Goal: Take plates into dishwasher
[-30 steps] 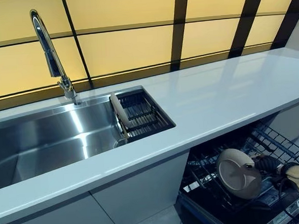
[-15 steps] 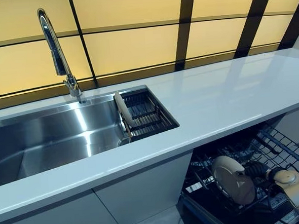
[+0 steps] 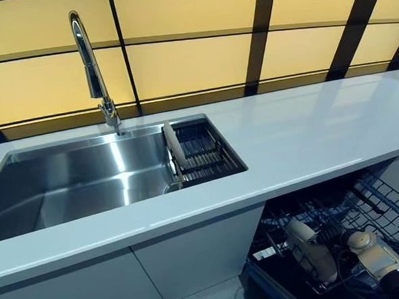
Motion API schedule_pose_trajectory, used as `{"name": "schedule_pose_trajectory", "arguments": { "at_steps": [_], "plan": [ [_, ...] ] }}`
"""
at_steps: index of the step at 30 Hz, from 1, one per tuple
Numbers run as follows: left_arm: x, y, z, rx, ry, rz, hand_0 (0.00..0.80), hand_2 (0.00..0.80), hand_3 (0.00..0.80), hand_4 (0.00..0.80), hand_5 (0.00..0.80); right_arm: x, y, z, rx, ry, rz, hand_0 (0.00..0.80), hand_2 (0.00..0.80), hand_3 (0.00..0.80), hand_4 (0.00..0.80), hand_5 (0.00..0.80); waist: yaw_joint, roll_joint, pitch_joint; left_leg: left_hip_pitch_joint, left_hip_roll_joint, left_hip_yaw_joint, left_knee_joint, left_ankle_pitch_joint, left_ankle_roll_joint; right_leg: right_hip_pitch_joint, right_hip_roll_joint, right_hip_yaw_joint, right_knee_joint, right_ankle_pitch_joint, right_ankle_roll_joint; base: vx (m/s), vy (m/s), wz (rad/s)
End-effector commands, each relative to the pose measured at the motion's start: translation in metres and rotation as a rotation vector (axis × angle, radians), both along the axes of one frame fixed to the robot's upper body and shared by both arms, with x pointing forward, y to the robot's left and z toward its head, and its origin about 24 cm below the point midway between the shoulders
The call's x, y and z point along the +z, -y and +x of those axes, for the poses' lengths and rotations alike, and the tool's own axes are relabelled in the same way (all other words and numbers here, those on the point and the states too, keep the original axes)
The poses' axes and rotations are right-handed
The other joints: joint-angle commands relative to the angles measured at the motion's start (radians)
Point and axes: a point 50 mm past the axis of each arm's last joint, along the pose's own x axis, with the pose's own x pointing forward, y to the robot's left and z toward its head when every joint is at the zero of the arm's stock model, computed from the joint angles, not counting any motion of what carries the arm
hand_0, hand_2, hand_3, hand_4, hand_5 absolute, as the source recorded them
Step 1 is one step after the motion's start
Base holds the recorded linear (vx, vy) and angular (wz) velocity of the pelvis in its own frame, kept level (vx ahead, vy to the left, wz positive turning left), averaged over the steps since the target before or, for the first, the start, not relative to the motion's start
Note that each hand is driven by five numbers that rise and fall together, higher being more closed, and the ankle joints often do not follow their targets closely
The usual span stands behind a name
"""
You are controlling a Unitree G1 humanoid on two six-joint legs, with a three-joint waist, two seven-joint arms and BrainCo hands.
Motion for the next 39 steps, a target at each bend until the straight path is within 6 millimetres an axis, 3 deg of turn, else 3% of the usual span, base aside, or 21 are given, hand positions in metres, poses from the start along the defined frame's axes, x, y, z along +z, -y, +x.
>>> {"name": "schedule_pose_trajectory", "arguments": {
  "at_steps": [1, 8, 9, 10, 26, 34, 39],
  "plan": [
    [0.009, -0.006, 0.024, -0.058, 0.021, 0.060, 0.000, 0.000, 0.000, 0.000, 0.000, 0.013, -0.022, 0.029, 0.055, 0.065, 0.010, 0.800, 0.800, 0.800, 0.800, 0.800, 0.036, -0.040, -0.008, 0.032, -0.041, -0.007, 0.003, -0.069, 0.043, -0.027, -0.044, -0.025, 0.006, 0.041, 0.062, 0.000, 0.000, 0.00],
    [0.008, -0.004, 0.023, -0.056, 0.017, 0.059, 0.000, 0.000, 0.000, 0.000, 0.000, 0.015, -0.022, 0.031, 0.035, 0.078, 0.005, 0.800, 0.800, 0.800, 0.800, 0.800, 0.033, -0.037, -0.006, 0.033, -0.040, -0.007, 0.003, -0.067, 0.041, -0.026, -0.044, -0.022, 0.006, 0.041, 0.061, 0.001, 0.000, 0.00],
    [0.008, -0.004, 0.023, -0.055, 0.017, 0.059, 0.000, 0.000, 0.000, 0.000, 0.000, 0.016, -0.022, 0.031, 0.032, 0.083, 0.001, 0.527, 0.527, 0.527, 0.527, 0.527, 0.032, -0.037, -0.006, 0.033, -0.040, -0.007, 0.003, -0.067, 0.041, -0.026, -0.044, -0.022, 0.006, 0.041, 0.061, 0.000, 0.000, 0.00],
    [0.008, -0.004, 0.023, -0.054, 0.017, 0.059, 0.000, 0.000, 0.000, 0.000, 0.000, 0.018, -0.021, 0.032, 0.021, 0.087, 0.003, 0.000, 0.000, 0.000, 0.000, 0.000, 0.030, -0.037, -0.007, 0.033, -0.040, -0.007, 0.003, -0.067, 0.041, -0.027, -0.043, -0.020, 0.006, 0.040, 0.061, 0.000, 0.000, 0.00],
    [0.010, -0.007, 0.026, -0.040, 0.017, 0.057, 0.000, 0.000, 0.000, 0.000, 0.000, 0.048, 0.009, 0.033, -0.068, 0.129, -0.082, 0.000, 0.000, 0.000, 0.000, 0.000, 0.010, -0.047, -0.012, 0.039, -0.032, 0.006, 0.003, -0.068, 0.042, -0.027, -0.034, 0.002, 0.008, 0.038, 0.059, 0.000, 0.000, 0.00],
    [0.015, -0.020, 0.025, -0.025, 0.019, 0.052, 0.000, 0.000, 0.000, 0.000, 0.000, 0.101, 0.043, 0.037, -0.142, 0.307, -0.184, 0.000, 0.000, 0.000, 0.000, 0.000, -0.006, -0.053, -0.009, 0.043, -0.028, 0.011, 0.003, -0.071, 0.042, -0.029, -0.031, 0.016, 0.011, 0.038, 0.061, 0.000, 0.000, 0.00],
    [0.015, -0.025, 0.021, -0.017, 0.018, 0.050, 0.000, 0.000, 0.000, 0.000, 0.000, 0.130, 0.068, 0.030, -0.255, 0.413, -0.149, 0.000, 0.000, 0.000, 0.000, 0.000, -0.014, -0.060, -0.011, 0.045, -0.027, 0.015, 0.003, -0.074, 0.043, -0.031, -0.028, 0.022, 0.013, 0.038, 0.061, 0.000, 0.007, -0.01]
  ]
}}
